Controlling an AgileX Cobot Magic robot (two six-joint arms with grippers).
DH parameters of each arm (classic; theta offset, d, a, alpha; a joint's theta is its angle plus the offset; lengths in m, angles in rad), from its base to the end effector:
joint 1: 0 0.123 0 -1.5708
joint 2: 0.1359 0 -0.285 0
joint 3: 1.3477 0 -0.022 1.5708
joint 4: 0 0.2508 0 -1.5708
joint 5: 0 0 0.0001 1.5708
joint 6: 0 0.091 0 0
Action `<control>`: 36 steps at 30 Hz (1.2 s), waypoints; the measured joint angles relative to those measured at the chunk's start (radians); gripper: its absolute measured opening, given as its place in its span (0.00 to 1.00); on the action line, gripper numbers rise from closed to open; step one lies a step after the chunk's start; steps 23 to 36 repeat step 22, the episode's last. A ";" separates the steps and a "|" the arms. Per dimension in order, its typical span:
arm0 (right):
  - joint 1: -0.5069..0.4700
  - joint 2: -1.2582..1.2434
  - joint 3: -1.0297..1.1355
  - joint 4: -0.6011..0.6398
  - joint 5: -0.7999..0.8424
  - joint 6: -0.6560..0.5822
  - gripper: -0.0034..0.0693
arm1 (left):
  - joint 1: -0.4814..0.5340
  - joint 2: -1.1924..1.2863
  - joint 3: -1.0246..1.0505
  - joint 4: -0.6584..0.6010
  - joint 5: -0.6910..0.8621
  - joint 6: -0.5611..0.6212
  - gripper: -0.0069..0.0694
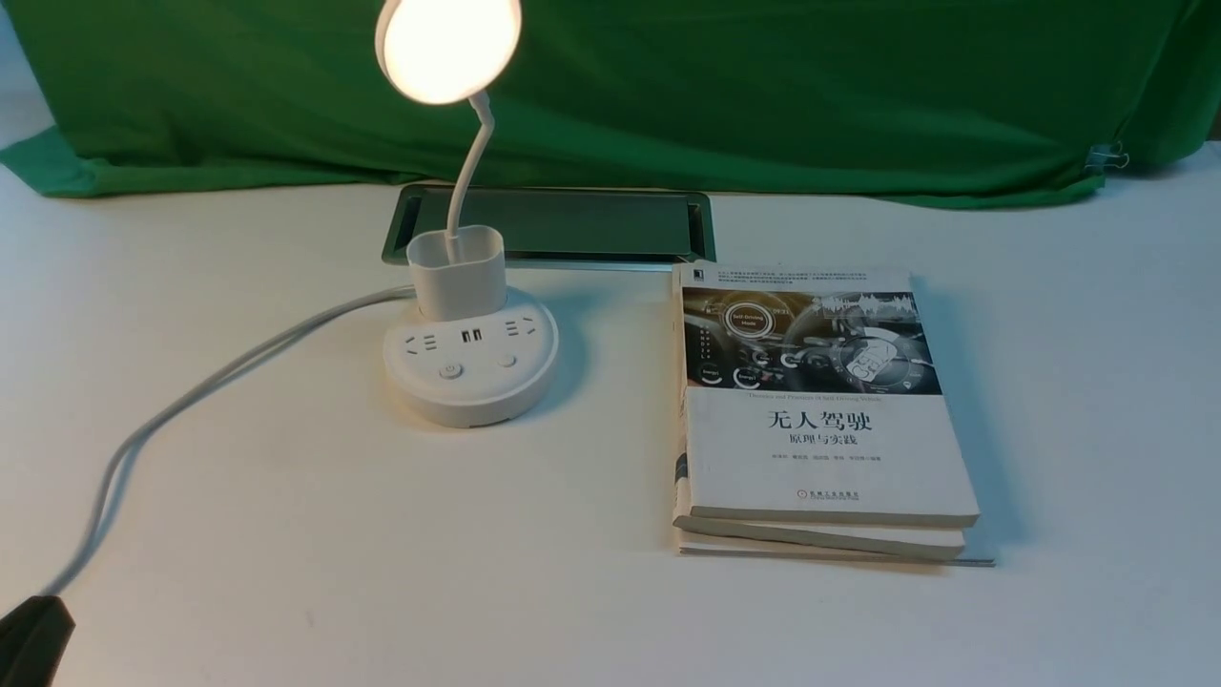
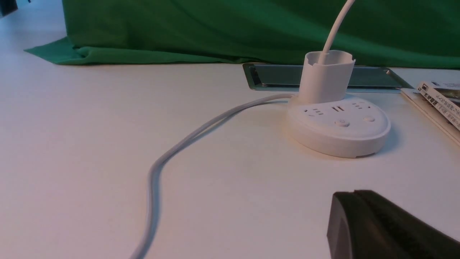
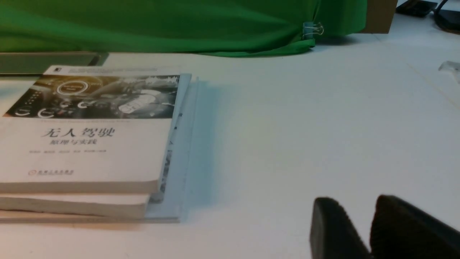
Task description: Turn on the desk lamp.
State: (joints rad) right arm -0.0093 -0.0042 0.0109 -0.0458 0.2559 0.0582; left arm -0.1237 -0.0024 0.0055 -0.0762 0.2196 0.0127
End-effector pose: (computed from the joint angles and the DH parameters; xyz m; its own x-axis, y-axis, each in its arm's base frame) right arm 0.0553 -0.0016 0.1866 -0.1739 0.0155 -0.9846 0.0231 0.9997 0.0117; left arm 0.0551 -0.0084 0.1916 -0.1418 -0.0445 -0.9889 0.1312 0.9893 -0.0633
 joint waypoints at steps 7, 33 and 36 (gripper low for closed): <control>0.000 0.000 0.000 0.000 -0.001 0.000 0.37 | 0.000 0.000 0.000 0.000 0.000 0.009 0.09; 0.000 0.000 0.000 0.000 -0.001 0.000 0.37 | 0.000 0.000 0.000 0.000 0.000 0.009 0.09; 0.000 0.000 0.000 0.000 -0.001 0.000 0.37 | 0.000 0.000 0.000 0.000 0.000 0.009 0.09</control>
